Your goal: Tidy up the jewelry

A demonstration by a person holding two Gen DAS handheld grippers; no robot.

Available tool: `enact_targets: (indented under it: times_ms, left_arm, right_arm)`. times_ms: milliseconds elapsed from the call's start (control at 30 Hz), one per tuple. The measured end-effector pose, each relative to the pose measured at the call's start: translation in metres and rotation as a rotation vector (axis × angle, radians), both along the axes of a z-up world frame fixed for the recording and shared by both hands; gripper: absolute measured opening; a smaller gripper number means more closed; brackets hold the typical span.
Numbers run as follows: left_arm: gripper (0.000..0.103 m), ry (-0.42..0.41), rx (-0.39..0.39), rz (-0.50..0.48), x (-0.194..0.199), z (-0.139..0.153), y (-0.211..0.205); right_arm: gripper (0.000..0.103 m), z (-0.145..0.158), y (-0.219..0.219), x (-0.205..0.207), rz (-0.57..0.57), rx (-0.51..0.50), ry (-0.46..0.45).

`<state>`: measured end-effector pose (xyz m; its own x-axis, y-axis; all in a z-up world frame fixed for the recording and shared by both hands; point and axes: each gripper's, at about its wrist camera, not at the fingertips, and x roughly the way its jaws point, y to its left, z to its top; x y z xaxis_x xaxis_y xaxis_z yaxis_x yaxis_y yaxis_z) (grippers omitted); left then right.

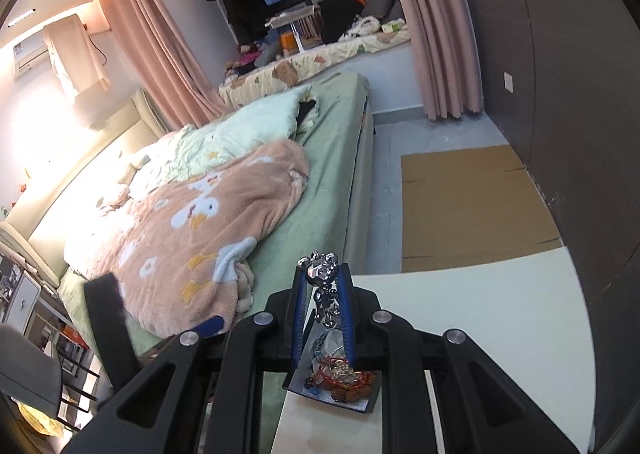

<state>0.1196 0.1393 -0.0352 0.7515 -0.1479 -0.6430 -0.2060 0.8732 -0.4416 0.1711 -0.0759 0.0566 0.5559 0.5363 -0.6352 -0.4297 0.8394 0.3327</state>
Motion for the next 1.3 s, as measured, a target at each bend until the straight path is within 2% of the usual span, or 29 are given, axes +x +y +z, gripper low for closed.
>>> enact_targets:
  times_ms: [200,233,267,333,433,500,600,667,700,867,933,1067,1167,1300]
  left_arm:
    - [0.098,0.002,0.004,0.029,-0.002,-0.001,0.009]
    - [0.098,0.003,0.006,0.030,-0.002,-0.002,0.010]
    - [0.098,0.004,0.008,0.031,-0.002,-0.001,0.010]
    - [0.098,0.006,0.014,0.030,-0.002,-0.001,0.011]
    - [0.098,0.007,0.030,0.028,-0.004,0.000,0.009]
    - [0.098,0.011,0.046,0.022,-0.005,0.000,0.007]
    - [0.098,0.025,0.076,0.000,-0.007,0.000,0.000]
    - [0.098,0.033,0.116,-0.028,-0.009,0.000,-0.009]
    - [0.098,0.033,0.143,-0.043,-0.011,0.000,-0.015]
    - [0.098,0.006,0.281,-0.086,-0.026,0.008,-0.040]
    - [0.098,-0.015,0.308,-0.102,-0.034,0.014,-0.049]
    - [0.098,-0.029,0.265,-0.125,-0.045,0.026,-0.058]
    - [0.098,-0.057,0.280,-0.137,-0.056,0.038,-0.073]
    - [0.098,-0.081,0.262,-0.147,-0.072,0.044,-0.085]
  right_arm:
    - [0.019,-0.042,0.008,0.017,0.000,0.004,0.082]
    - [0.021,-0.049,0.011,0.019,0.020,0.008,0.109]
    - [0.032,-0.052,0.012,0.019,0.031,0.016,0.121]
    - [0.042,-0.059,0.010,0.016,0.024,0.017,0.115]
    - [0.043,-0.067,0.001,0.015,0.013,0.033,0.136]
    - [0.048,-0.069,-0.009,0.013,-0.007,0.033,0.133]
    - [0.068,-0.069,-0.027,0.005,-0.028,0.044,0.117]
    - [0.088,-0.069,-0.043,-0.003,-0.053,0.056,0.105]
    - [0.092,-0.070,-0.048,-0.005,-0.066,0.055,0.103]
    - [0.095,-0.074,-0.072,-0.016,-0.098,0.017,0.101]
    - [0.096,-0.070,-0.078,-0.022,-0.100,0.004,0.082]
    - [0.096,-0.060,-0.089,-0.035,-0.090,-0.012,0.049]
    - [0.096,-0.052,-0.099,-0.048,-0.107,-0.033,0.020]
    - [0.096,-0.051,-0.117,-0.068,-0.114,-0.033,0.004]
